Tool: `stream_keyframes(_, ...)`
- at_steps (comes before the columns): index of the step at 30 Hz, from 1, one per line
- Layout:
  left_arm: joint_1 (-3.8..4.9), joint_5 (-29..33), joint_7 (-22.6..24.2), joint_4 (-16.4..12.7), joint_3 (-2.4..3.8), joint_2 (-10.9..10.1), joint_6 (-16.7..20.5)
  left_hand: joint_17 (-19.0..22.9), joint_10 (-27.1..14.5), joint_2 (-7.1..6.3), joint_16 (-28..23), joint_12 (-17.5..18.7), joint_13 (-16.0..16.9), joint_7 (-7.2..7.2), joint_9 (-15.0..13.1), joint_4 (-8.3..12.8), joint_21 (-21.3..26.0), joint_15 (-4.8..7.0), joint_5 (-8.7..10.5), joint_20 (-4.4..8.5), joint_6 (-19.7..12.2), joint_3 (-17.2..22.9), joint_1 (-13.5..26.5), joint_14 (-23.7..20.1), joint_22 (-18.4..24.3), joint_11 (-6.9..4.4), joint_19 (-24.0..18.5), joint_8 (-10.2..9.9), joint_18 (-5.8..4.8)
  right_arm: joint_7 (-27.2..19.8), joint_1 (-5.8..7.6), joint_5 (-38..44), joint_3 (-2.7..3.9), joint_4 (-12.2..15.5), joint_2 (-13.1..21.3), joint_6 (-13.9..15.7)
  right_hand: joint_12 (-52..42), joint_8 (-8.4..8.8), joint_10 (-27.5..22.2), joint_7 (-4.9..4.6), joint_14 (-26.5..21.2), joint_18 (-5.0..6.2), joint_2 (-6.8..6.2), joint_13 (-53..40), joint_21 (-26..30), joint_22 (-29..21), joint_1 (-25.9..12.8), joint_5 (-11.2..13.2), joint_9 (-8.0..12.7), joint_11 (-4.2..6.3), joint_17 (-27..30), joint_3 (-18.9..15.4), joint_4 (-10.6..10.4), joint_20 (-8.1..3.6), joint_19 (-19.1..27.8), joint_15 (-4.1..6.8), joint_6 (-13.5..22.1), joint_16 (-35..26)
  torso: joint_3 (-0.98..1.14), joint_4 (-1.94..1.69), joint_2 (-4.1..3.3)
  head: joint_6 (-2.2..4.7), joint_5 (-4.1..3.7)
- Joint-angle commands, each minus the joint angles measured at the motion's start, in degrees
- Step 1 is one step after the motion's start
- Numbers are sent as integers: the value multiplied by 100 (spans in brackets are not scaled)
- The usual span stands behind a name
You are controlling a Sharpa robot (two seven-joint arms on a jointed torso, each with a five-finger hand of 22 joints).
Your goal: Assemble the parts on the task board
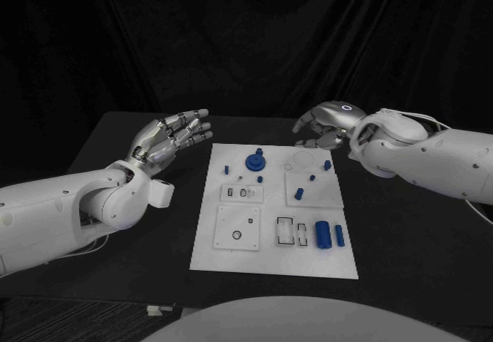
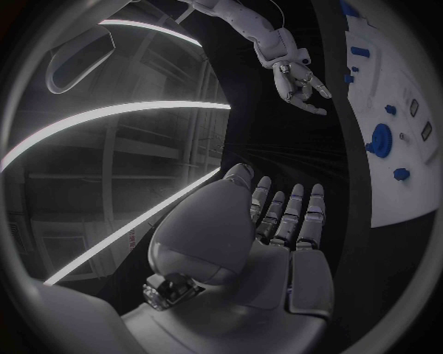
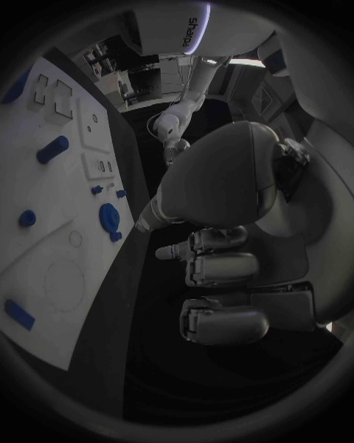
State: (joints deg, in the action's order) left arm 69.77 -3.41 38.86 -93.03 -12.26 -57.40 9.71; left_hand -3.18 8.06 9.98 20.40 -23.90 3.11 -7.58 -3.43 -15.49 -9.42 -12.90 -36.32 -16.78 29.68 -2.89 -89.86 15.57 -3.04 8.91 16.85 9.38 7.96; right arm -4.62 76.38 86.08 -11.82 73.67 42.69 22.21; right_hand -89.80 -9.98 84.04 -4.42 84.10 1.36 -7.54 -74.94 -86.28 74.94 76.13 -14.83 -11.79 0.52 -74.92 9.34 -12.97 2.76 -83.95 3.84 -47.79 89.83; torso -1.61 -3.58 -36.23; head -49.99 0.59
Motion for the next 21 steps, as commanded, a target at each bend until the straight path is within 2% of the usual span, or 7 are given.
stream_keyframes(1,-22,-7,131,8,6,12,-55,-5,-5,-21,33,-28,-6,6,9,0,-21,-36,-20,2,-42,44,-53,18,-9,38,37,1,-72,123,-10,29,1,55,213,422,-20,-31,596,-6,590,-36,-59,-1506,-20,1372,36,-31,-17,25,-1508,-2,-94,-44,-401,30,25,17,0,10,10,-1,-49)
stream_keyframes(9,-44,-7,127,31,5,31,-66,-5,-7,-23,36,-35,-6,10,9,4,-22,-40,-23,3,-42,57,-56,18,-9,49,38,4,-79,266,-244,29,-1,-118,505,345,-20,-24,596,3,590,-36,-129,-1506,-19,1373,90,-24,-39,29,-1508,-3,-231,-48,-402,32,185,17,-3,39,28,-1,-91)
stream_keyframes(14,-50,-7,125,40,5,40,-72,-5,-7,-23,36,-35,-6,10,9,4,-22,-40,-23,3,-42,57,-56,18,-9,49,38,4,-79,312,-360,29,-1,-227,531,240,-20,-26,596,3,590,-31,-161,-1506,-1,1367,106,-25,-46,31,-1508,-12,-298,-50,-392,34,261,17,-2,65,62,-1,-42)
stream_keyframes(21,-57,-7,125,57,5,58,-80,-4,-11,-20,34,-30,-6,12,9,6,-21,-42,-25,3,-47,65,-59,16,-8,51,37,4,-82,378,-448,29,-1,-267,549,47,-20,-48,596,4,590,-28,-191,-1506,10,1363,63,47,-60,31,-1508,-44,-368,-51,-387,35,318,17,-1,58,61,-1,-56)
